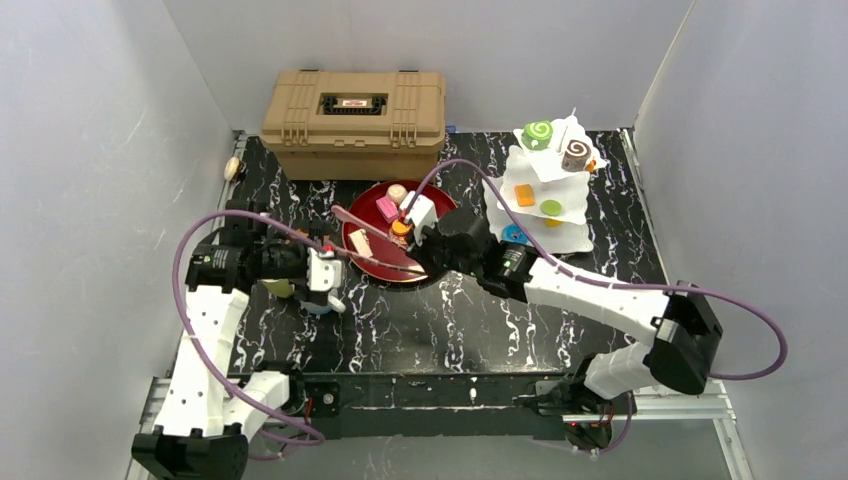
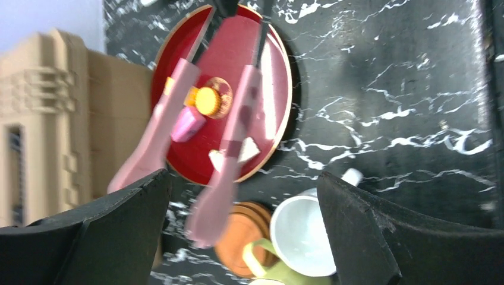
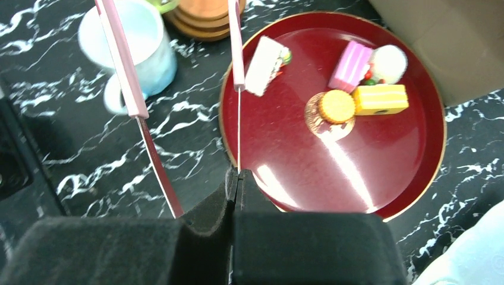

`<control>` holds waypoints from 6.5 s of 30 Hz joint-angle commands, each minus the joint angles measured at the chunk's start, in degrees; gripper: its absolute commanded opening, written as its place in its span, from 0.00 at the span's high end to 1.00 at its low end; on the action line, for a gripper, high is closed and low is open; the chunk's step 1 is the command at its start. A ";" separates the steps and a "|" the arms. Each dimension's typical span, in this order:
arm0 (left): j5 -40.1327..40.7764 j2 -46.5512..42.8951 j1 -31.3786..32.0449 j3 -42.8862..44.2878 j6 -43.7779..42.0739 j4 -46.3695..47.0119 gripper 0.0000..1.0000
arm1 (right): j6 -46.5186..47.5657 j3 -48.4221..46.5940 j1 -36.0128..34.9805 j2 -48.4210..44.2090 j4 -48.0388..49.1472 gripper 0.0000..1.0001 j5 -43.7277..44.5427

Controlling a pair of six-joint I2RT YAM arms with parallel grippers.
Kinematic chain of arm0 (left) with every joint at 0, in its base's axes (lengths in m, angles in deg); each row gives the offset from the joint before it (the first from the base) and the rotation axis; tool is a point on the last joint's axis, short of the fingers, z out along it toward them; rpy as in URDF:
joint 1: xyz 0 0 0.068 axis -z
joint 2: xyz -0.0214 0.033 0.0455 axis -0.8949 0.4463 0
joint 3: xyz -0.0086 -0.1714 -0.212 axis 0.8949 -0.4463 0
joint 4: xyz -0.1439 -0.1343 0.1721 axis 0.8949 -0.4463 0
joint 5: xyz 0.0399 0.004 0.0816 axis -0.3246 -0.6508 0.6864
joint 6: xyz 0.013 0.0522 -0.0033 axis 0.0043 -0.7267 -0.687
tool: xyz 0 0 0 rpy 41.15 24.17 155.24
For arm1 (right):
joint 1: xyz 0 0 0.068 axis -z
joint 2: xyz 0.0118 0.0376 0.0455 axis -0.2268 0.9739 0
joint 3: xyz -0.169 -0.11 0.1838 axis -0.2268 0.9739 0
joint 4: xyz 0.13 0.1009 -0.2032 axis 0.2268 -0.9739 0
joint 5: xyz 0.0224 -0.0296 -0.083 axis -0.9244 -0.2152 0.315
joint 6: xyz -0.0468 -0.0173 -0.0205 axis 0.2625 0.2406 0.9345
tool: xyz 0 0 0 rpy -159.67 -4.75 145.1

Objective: Serve the afternoon tea
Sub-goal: Pick up the clamp from the tray, then pick up the desert from the tray.

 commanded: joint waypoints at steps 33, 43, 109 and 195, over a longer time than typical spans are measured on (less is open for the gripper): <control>9.22 5.71 11.31 11.50 -1.39 -12.81 1.00 | -1.37 -7.20 -9.35 -9.70 -8.34 0.63 4.89; -1.26 7.19 11.28 18.79 12.26 -17.73 1.00 | -6.01 8.08 -4.91 -27.17 7.37 0.02 -1.21; -26.13 6.44 11.30 28.31 41.86 -16.89 1.00 | -16.21 16.73 -3.09 -14.77 61.92 0.02 -21.34; 12.23 -1.65 10.74 16.85 62.35 12.45 0.02 | 11.36 5.60 0.14 28.52 66.48 0.33 23.00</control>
